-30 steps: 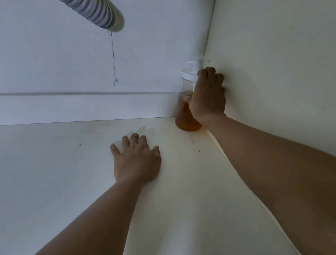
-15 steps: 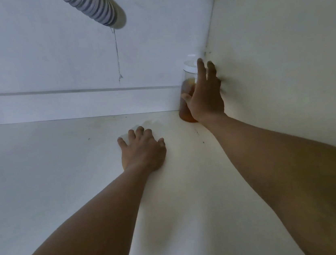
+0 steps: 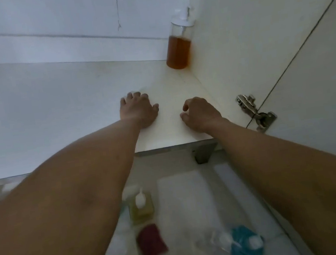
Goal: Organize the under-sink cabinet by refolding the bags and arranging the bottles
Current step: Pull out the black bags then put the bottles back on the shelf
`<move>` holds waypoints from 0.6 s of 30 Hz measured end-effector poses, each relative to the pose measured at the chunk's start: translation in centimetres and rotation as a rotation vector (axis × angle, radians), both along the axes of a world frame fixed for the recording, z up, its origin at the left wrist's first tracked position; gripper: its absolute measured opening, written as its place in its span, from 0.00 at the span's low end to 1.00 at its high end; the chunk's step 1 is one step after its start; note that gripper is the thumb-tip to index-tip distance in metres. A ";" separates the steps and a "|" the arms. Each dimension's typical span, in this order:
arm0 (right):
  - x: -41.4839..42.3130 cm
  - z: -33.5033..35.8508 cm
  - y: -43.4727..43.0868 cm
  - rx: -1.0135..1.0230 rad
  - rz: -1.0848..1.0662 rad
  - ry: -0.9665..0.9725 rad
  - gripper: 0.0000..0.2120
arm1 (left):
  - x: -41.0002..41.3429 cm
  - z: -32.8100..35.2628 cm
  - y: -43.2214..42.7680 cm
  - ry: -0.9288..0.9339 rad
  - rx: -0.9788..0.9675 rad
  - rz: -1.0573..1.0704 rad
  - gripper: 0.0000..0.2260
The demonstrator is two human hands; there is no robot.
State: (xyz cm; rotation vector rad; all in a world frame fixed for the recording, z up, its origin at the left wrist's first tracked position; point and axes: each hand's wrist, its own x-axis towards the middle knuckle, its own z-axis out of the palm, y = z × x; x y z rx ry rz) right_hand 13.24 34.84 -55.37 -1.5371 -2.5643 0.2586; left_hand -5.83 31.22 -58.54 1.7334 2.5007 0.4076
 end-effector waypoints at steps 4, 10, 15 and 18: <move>1.4 0.8 -5.7 -0.038 0.023 -0.036 0.15 | 1.3 0.7 -5.8 -0.013 -0.057 -0.031 0.27; 2.2 2.2 -13.8 -0.098 0.088 0.042 0.13 | 4.4 3.3 -15.3 -0.085 -0.145 -0.010 0.25; 1.3 -0.4 -18.4 -0.186 0.075 0.100 0.14 | 6.1 3.5 -22.4 -0.213 0.074 0.120 0.23; 1.0 -3.4 -20.4 -0.296 0.079 0.090 0.20 | 7.0 1.4 -26.5 -0.315 0.177 0.243 0.27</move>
